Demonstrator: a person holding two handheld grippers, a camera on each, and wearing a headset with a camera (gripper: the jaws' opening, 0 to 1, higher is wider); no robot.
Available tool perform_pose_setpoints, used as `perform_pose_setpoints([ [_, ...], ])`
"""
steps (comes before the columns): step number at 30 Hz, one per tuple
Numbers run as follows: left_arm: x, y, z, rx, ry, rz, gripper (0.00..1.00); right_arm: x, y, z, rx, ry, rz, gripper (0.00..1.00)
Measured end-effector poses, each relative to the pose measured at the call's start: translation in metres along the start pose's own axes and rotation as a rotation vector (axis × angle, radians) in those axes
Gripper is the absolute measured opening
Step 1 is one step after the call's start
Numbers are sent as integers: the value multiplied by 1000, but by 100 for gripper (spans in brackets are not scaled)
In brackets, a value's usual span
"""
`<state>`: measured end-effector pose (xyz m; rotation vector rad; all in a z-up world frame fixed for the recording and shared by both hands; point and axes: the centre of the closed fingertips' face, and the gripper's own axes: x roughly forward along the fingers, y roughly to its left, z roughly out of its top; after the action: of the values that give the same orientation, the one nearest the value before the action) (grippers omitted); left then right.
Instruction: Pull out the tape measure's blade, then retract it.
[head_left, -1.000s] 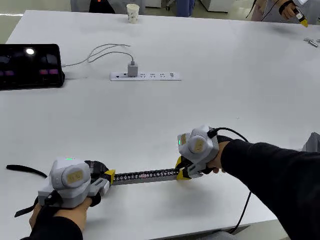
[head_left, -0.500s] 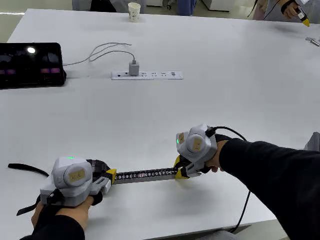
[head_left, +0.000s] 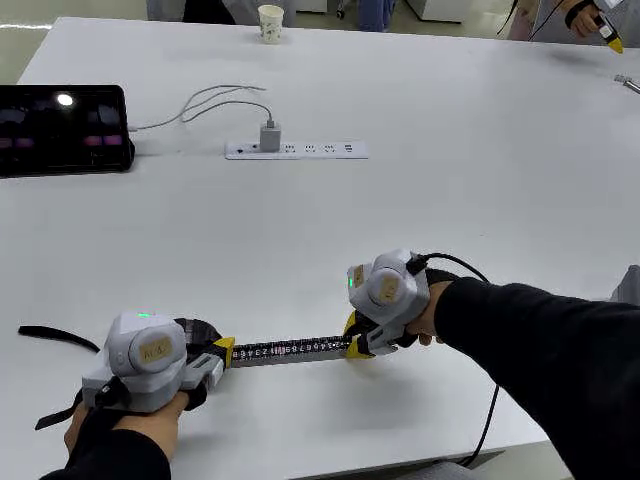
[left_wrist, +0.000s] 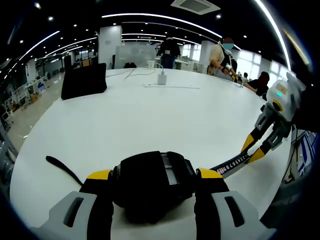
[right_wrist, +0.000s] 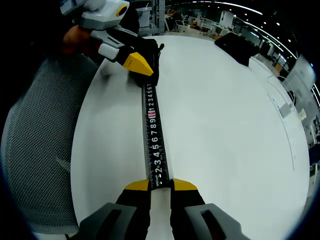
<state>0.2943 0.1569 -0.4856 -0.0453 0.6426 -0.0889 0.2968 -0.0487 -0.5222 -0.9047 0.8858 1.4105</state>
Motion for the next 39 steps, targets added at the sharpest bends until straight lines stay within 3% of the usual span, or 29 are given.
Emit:
perform_pose_setpoints([
  [39, 1, 0, -1, 1, 11, -2, 61, 10, 3, 24, -1, -12, 5, 11],
])
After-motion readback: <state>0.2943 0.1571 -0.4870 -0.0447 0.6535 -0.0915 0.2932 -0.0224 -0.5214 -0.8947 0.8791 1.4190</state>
